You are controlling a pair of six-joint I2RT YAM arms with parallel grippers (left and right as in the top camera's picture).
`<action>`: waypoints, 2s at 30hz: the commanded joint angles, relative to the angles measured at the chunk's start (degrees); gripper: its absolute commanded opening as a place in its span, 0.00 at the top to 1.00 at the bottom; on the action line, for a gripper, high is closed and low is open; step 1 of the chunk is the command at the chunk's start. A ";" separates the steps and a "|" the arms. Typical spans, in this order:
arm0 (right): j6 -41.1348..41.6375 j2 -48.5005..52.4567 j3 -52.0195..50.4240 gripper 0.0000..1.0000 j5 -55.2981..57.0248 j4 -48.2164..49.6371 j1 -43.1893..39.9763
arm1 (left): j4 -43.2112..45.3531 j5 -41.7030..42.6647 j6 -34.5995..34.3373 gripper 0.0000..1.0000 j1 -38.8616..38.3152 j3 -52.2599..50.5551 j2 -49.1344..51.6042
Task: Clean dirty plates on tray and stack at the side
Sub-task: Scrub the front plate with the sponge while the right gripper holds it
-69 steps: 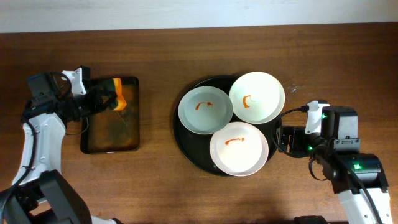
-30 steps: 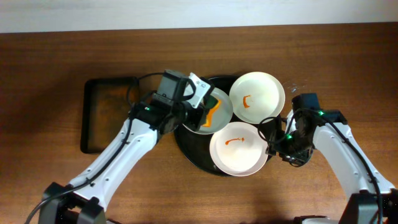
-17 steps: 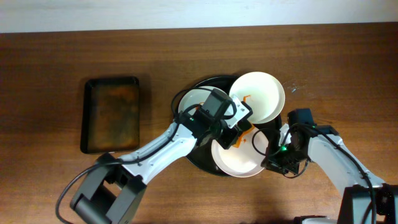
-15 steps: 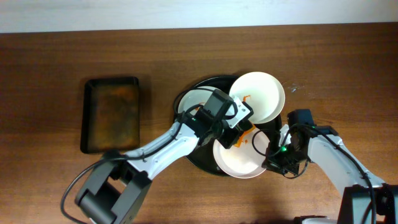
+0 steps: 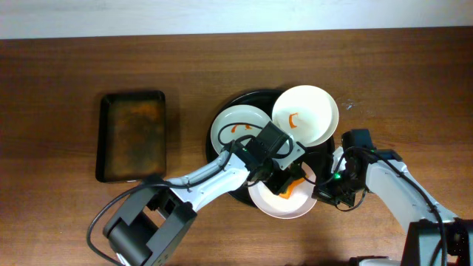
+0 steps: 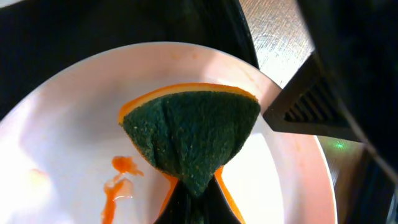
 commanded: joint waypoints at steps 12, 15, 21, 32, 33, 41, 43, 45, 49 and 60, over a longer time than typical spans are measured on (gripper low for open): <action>-0.11 0.00 -0.35 0.96 -0.09 -0.26 0.15 | -3.02 -8.26 -1.01 0.99 1.11 0.39 4.96; -0.11 0.00 -0.35 0.96 -0.09 -0.44 0.15 | -6.95 -8.26 -1.27 1.00 4.44 0.46 4.33; -0.11 0.00 -0.35 0.96 -0.09 -0.48 0.15 | -7.80 -10.21 -2.43 0.99 10.86 1.20 2.10; -0.39 -0.57 2.71 0.96 6.19 -2.67 0.15 | -8.44 -10.19 -2.49 0.99 16.92 5.99 -12.07; -0.81 -1.18 5.81 0.96 10.54 -5.14 0.15 | -10.78 -10.12 -2.51 1.00 18.84 5.99 -12.07; -0.52 -1.79 9.05 0.96 14.08 -10.01 0.42 | -12.81 1.22 -6.67 1.00 10.54 5.40 -10.10; -0.09 -1.79 9.05 0.96 14.08 -9.99 2.08 | -10.69 1.29 -9.79 0.99 5.95 5.40 -6.21; -0.09 -1.79 9.05 0.96 14.12 -9.99 2.82 | -9.49 1.46 -10.16 0.99 2.56 5.40 -3.08; -0.11 -1.79 9.05 0.96 14.12 -10.01 2.82 | -7.78 -1.70 -10.14 0.99 0.04 5.38 1.84; -0.13 -1.79 9.05 0.96 14.10 -10.43 2.82 | -9.27 -23.43 -9.46 0.99 5.46 5.90 5.99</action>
